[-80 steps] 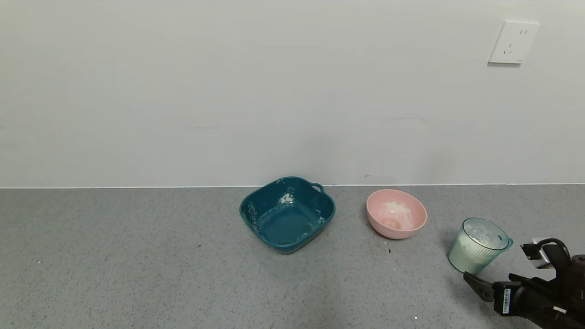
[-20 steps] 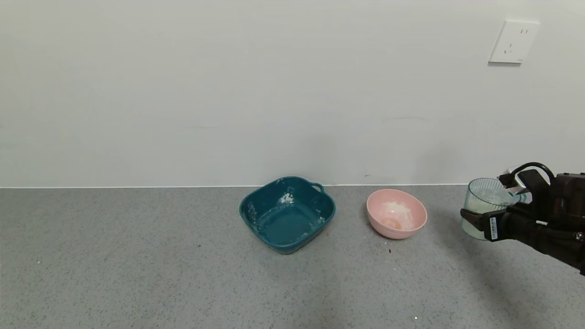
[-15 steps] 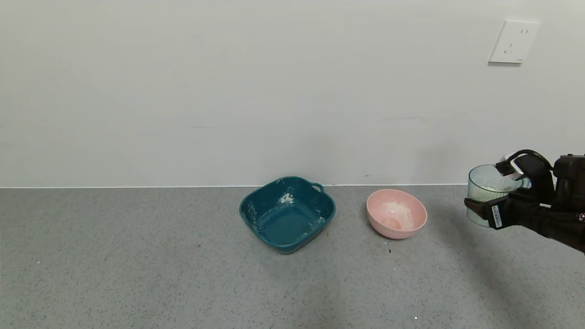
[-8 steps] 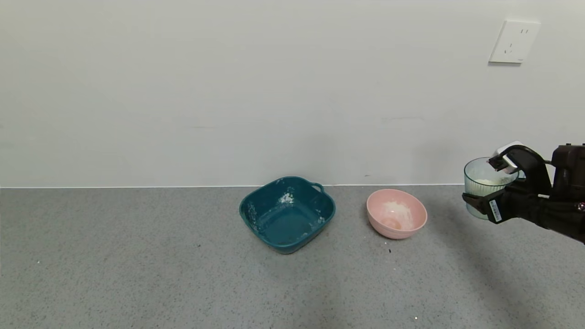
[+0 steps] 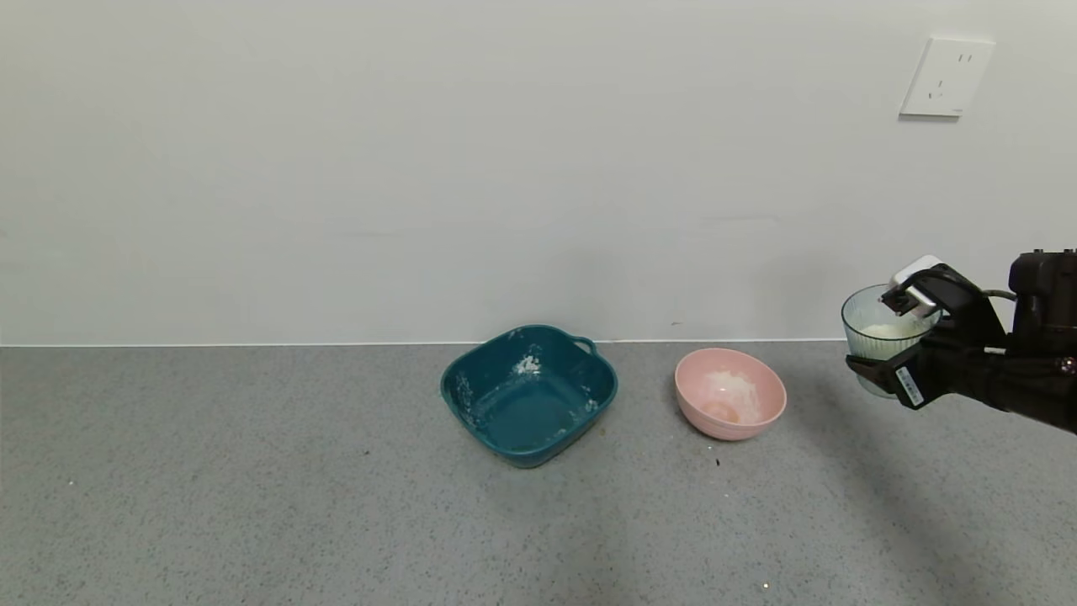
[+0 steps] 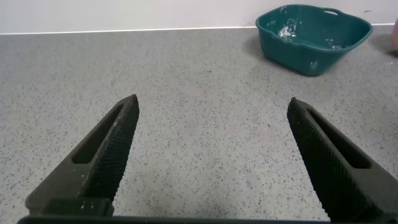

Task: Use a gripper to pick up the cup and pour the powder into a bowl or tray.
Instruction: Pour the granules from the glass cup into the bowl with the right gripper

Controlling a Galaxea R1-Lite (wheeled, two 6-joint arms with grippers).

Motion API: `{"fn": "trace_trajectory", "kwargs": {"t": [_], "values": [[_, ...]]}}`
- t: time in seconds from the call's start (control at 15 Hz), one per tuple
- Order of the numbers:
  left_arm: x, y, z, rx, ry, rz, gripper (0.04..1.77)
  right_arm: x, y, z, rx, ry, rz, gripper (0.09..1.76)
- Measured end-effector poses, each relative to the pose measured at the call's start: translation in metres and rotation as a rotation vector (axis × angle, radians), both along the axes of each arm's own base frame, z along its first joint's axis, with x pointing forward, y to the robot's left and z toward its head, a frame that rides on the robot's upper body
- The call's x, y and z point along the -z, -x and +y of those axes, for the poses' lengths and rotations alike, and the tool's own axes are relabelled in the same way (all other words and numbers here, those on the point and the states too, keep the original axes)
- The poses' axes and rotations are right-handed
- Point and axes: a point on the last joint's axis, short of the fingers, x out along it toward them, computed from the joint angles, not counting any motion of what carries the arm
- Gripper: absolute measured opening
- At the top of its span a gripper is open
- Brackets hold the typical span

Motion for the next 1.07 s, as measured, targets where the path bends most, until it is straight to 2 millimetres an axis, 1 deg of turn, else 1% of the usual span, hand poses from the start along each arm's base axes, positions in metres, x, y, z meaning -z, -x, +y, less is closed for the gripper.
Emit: {"fn": "trace_trajectory", "kwargs": {"t": [0.13,0.27,0.53,0.73,1.07], "values": [[0.000,0.000,0.000,0.000,0.000,0.000,1.72,0.000,-0.001,0.002,-0.020,0.030,0.059,1.35],[0.000,0.000,0.000,0.000,0.000,0.000,1.72,-0.005,-0.003,0.008,-0.062,0.082,0.095,1.35],[0.000,0.000,0.000,0.000,0.000,0.000,1.72,-0.014,-0.015,0.019,-0.074,0.281,0.098,1.35],[0.000,0.000,0.000,0.000,0.000,0.000,1.72,-0.011,-0.026,0.027,-0.074,0.385,0.112,1.35],[0.000,0.000,0.000,0.000,0.000,0.000,1.72,-0.002,-0.049,0.047,-0.094,0.467,0.120,1.35]]}}
